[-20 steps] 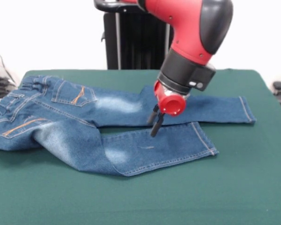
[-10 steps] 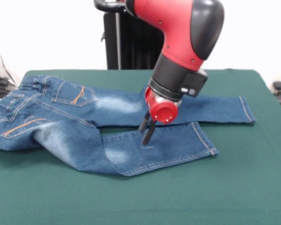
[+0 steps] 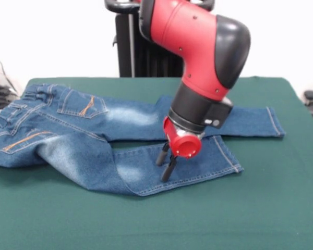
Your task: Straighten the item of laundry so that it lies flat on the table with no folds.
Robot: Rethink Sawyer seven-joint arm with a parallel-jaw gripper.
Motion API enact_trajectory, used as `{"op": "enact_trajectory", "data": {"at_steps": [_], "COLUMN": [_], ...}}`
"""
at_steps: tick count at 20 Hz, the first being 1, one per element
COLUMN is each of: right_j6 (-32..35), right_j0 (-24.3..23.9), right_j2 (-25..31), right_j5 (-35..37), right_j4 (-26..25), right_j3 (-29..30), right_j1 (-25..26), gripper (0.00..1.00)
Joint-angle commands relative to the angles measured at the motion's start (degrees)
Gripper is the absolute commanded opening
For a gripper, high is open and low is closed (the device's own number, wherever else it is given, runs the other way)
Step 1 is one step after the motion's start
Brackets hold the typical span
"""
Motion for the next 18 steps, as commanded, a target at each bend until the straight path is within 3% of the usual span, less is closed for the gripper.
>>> {"op": "enact_trajectory", "data": {"at_steps": [1, 10, 18], "right_j6": [-1.3, -1.6, 1.7], "right_j0": [-4.6, -8.8, -7.7], "right_j2": [9.5, 10.3, 8.4], "right_j5": [-0.6, -0.6, 2.4], "right_j4": [-5.1, -11.2, -10.4], "right_j3": [-4.2, -6.3, -10.0], "right_j1": [1.9, 1.3, 2.7], "gripper": [1.0, 1.0, 1.0]}}
